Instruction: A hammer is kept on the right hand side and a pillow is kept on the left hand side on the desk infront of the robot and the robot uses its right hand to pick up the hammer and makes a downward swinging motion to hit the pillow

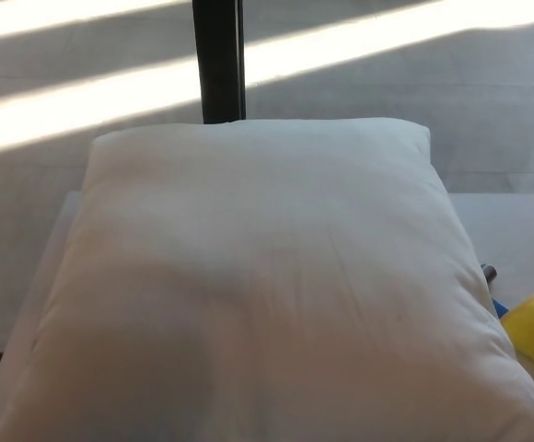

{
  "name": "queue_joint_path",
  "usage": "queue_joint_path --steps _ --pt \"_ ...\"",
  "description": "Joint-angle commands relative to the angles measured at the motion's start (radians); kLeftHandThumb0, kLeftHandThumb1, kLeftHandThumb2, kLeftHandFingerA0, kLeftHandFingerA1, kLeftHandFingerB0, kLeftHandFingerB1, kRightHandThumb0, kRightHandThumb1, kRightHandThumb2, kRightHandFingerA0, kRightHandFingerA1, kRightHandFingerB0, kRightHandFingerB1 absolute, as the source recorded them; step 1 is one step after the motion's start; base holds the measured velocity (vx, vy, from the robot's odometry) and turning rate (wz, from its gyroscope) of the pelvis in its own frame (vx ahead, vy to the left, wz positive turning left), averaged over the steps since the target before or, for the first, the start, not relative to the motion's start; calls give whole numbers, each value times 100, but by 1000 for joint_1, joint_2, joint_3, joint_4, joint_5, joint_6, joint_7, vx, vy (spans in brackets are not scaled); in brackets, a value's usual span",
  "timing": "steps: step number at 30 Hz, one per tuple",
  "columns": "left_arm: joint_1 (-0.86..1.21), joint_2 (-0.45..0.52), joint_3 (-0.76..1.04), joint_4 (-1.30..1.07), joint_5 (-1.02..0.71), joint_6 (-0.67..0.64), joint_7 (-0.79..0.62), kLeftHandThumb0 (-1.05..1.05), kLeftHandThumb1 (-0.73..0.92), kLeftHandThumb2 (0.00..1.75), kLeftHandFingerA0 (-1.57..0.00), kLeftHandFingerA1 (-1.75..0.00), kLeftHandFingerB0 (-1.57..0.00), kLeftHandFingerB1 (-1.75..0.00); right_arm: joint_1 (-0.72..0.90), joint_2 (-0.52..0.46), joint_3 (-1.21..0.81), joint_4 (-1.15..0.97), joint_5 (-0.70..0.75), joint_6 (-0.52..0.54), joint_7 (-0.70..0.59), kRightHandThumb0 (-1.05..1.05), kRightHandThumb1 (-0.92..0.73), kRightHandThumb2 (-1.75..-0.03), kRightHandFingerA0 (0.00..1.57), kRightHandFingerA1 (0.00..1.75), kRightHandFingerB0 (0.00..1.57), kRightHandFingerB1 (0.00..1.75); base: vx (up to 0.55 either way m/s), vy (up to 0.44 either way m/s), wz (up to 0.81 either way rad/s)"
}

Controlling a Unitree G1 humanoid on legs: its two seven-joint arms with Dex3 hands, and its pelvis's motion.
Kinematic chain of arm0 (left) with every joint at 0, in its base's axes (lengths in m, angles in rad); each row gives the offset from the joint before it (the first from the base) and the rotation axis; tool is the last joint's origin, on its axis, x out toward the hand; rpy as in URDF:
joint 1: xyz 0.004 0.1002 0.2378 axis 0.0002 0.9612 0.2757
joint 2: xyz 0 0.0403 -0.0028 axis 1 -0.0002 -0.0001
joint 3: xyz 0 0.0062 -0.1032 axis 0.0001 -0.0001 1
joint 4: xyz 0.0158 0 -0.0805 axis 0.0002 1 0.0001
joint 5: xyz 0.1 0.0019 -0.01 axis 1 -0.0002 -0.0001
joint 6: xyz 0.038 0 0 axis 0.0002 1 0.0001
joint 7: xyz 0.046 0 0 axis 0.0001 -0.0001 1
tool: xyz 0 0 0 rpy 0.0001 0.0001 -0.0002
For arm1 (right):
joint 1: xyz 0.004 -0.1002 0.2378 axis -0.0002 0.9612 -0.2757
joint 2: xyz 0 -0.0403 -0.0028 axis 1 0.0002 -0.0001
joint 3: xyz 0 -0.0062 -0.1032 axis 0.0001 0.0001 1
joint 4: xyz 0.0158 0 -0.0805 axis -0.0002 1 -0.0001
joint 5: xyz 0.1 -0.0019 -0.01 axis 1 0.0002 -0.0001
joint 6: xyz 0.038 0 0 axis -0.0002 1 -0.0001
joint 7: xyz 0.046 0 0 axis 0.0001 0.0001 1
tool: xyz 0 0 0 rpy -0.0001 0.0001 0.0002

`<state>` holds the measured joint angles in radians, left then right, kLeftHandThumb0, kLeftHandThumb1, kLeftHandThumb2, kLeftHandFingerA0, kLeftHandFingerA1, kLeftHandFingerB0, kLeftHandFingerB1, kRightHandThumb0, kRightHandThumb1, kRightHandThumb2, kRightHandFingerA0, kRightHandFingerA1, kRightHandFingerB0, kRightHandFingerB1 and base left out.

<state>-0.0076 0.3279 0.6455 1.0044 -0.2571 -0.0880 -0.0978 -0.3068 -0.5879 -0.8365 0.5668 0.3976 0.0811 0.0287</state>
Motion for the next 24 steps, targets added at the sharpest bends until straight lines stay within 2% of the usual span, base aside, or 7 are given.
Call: queue_joint_path --steps 1,6,7,9,10,12,24 --pt "-3 31 2 15 -30 -27 -12 -53 55 58 -75 -49 -70 -46 142 -7 249 -313 -89 -19 193 -84 -60 -93 0 13 11 22 0 0 0" --pt "7 29 -7 3 -23 -38 -18 -53 56 58 -74 -50 -69 -47 194 -38 362 -387 -168 -60 191 -76 -73 -62 0 23 10 24 0 0 0" --pt "5 29 -4 -3 -27 -18 -7 -52 56 58 -75 -48 -70 -46 219 -57 448 -438 -268 -88 170 -81 -57 -95 0 20 14 31 0 0 0" --pt "8 26 -5 -12 -27 -15 -4 -51 56 58 -74 -47 -69 -46 240 -75 493 -475 -306 -74 159 -83 -71 -65 0 25 13 24 0 0 0" --pt "9 28 -5 -11 -27 -15 -3 -52 56 58 -74 -48 -69 -46 247 -81 515 -483 -326 -77 155 -86 -58 -98 0 18 15 30 0 0 0" --pt "8 31 -6 -1 -26 -25 -13 -52 56 58 -73 -48 -69 -46 264 -90 551 -507 -344 -68 160 -78 -70 -62 0 27 14 25 0 0 0" --pt "-2 31 -2 17 -32 -27 -16 -53 56 58 -73 -48 -68 -46 216 -153 775 -326 -594 -142 54 -74 -59 -95 1 30 13 37 0 0 0"
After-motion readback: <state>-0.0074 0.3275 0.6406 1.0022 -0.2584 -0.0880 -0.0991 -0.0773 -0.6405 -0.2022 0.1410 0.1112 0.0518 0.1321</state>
